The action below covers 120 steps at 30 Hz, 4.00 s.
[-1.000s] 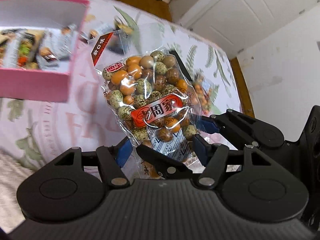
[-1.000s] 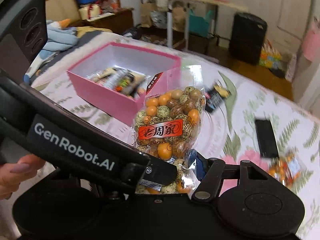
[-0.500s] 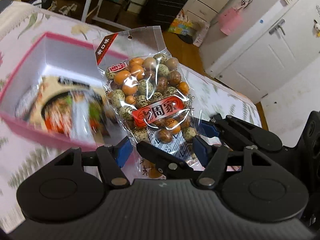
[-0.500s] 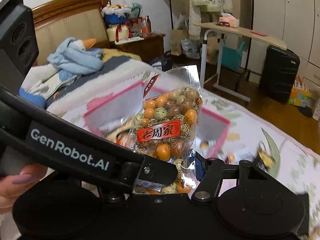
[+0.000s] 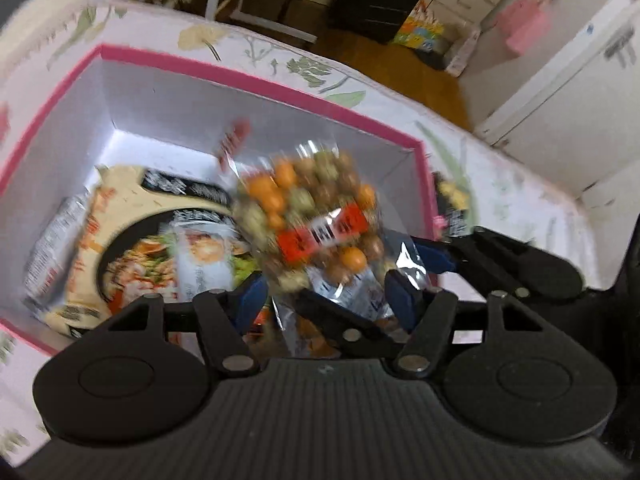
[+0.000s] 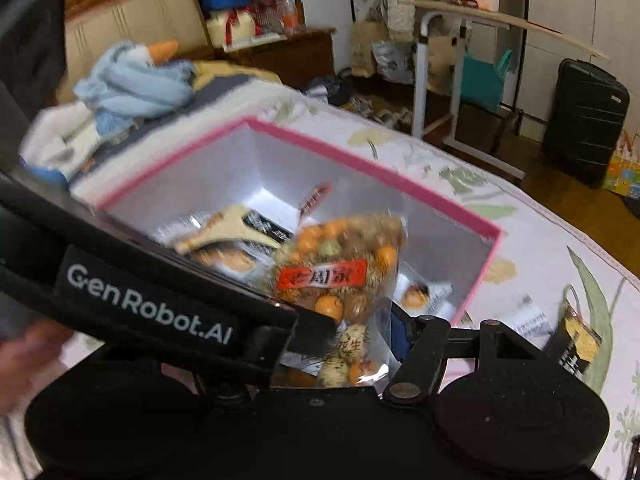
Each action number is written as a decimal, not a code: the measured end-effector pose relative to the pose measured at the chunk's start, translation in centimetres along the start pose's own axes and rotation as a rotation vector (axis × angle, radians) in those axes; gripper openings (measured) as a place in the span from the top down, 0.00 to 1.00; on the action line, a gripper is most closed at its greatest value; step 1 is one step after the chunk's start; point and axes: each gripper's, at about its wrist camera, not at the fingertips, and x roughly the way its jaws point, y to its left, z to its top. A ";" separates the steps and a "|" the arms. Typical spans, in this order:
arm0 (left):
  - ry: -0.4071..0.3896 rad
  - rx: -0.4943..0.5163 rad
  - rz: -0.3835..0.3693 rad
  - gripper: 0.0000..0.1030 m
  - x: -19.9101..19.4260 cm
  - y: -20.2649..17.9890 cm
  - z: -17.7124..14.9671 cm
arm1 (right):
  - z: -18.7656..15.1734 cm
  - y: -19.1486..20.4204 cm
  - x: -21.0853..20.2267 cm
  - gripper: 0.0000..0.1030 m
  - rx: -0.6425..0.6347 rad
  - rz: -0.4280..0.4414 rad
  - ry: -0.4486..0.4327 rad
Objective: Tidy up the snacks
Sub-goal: 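Open the left tool to drop the peanut bag into the box, then close the left tool on the black NB cracker pack while the right tool grasps the black bar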
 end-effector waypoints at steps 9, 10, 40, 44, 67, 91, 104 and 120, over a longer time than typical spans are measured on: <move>-0.082 0.021 -0.002 0.41 -3.1 -0.5 -1.6 | -1.1 0.7 -5.2 0.33 -0.045 -0.043 -0.031; -0.095 0.022 -0.005 0.41 -3.7 -0.5 -1.8 | -1.3 0.8 -6.3 0.33 -0.042 -0.055 -0.032; -0.026 0.261 -0.265 0.41 -10.3 -15.0 -6.7 | -8.6 -11.6 -28.3 0.28 0.276 -0.150 -0.121; -0.053 0.262 -0.249 0.41 -7.8 -17.2 -5.6 | -8.4 -14.1 -26.1 0.28 0.273 -0.238 -0.086; 0.010 0.198 -0.008 0.41 14.5 -19.5 -0.3 | -15.4 -24.9 -11.2 0.28 0.257 -0.268 0.063; -0.184 0.456 0.136 0.54 16.4 -20.3 -2.6 | -15.6 -25.4 -9.7 0.49 0.355 -0.323 0.046; -0.102 0.372 -0.011 0.55 13.1 -20.7 -3.2 | -16.0 -25.4 -10.2 0.49 0.533 -0.301 0.120; 0.036 0.368 -0.062 0.53 10.9 -21.4 -5.8 | -15.3 -22.4 -11.5 0.49 0.509 -0.229 0.155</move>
